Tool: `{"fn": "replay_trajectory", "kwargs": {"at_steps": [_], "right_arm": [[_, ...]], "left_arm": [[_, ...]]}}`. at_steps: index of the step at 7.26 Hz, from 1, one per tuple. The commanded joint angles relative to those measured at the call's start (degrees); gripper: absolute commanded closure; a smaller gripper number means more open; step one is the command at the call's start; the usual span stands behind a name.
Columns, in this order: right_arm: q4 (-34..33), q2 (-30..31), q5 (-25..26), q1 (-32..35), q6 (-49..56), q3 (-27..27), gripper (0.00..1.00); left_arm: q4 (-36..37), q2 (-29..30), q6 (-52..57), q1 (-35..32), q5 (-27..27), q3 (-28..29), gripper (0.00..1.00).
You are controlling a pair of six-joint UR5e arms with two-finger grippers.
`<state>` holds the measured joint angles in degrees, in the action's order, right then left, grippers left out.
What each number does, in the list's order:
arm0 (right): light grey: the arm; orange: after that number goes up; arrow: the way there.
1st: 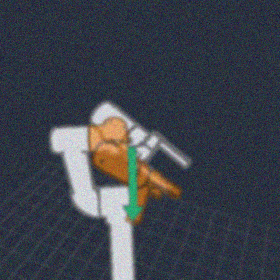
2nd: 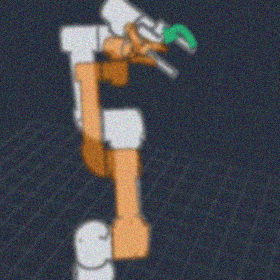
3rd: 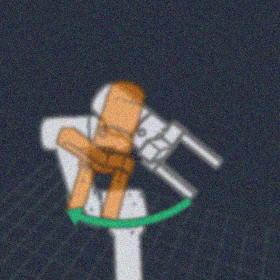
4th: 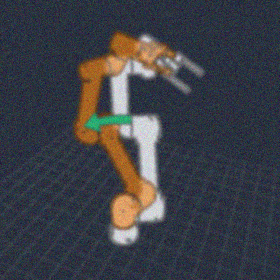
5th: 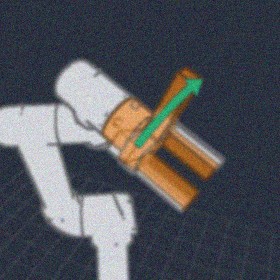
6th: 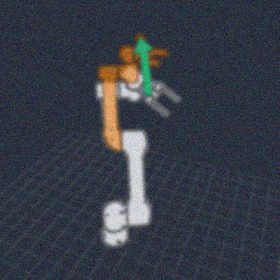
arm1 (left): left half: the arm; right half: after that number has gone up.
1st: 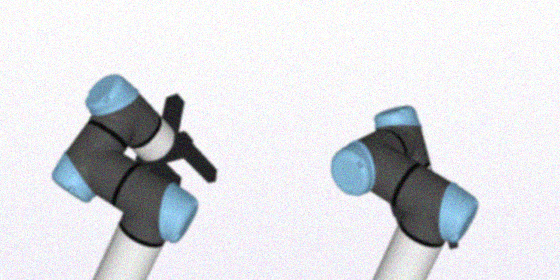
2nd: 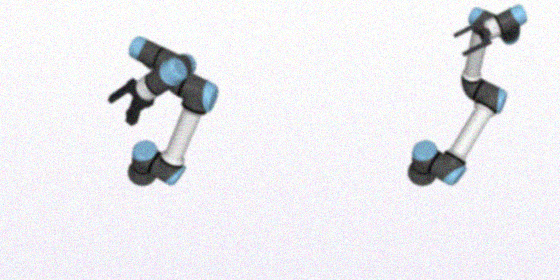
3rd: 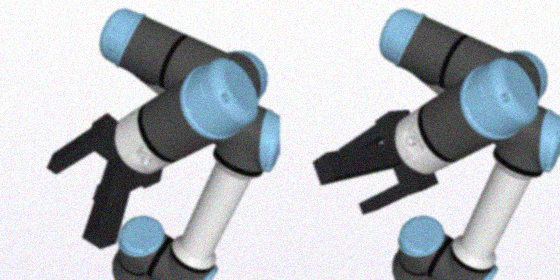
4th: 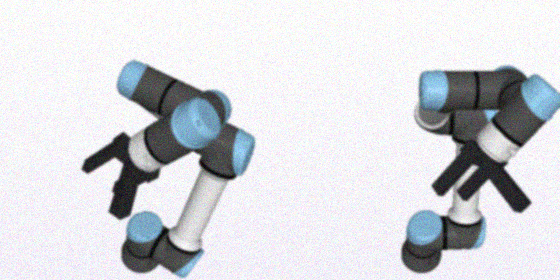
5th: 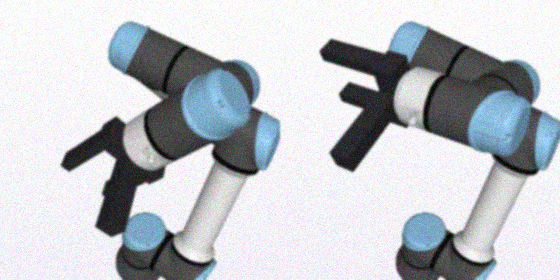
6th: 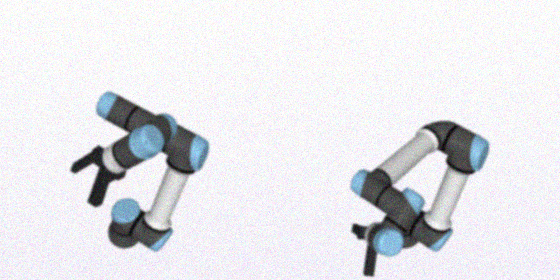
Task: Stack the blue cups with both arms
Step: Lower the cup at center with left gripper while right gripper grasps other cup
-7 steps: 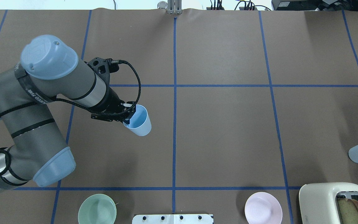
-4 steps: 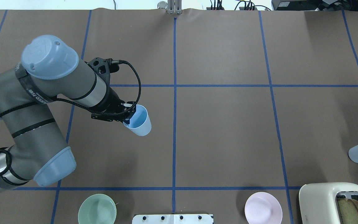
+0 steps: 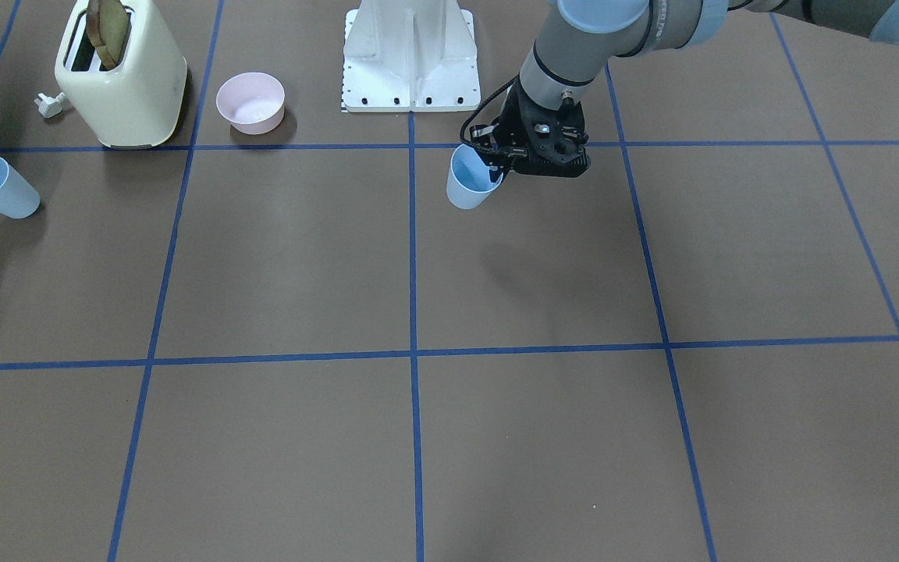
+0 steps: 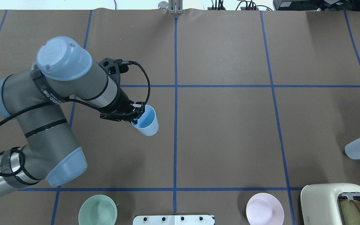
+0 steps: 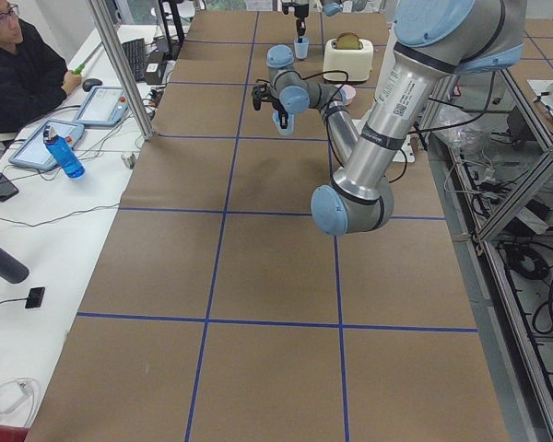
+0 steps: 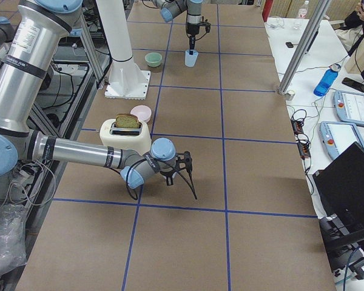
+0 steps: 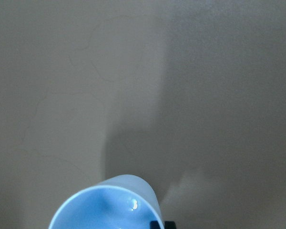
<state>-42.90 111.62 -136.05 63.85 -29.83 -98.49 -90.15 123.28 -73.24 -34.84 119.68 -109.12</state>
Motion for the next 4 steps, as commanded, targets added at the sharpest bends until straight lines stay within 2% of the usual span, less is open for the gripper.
{"fn": "replay_trajectory", "kwargs": {"at_steps": [1,2,4], "right_arm": [[-1.8,-4.7,-3.6,4.8,-0.2,0.2,1.0],[-7.6,-9.4,-4.7,8.3,-0.2,-0.3,1.0],[-15.2,-15.4,-5.5,9.7,-0.2,-0.6,1.0]], "left_arm": [[-0.6,4.4,-2.4,2.5,-2.2,5.2,1.0],[-0.8,5.5,-3.2,3.7,-4.3,6.7,1.0],[-5.5,7.1,-4.1,4.4,-5.2,12.1,1.0]]}}
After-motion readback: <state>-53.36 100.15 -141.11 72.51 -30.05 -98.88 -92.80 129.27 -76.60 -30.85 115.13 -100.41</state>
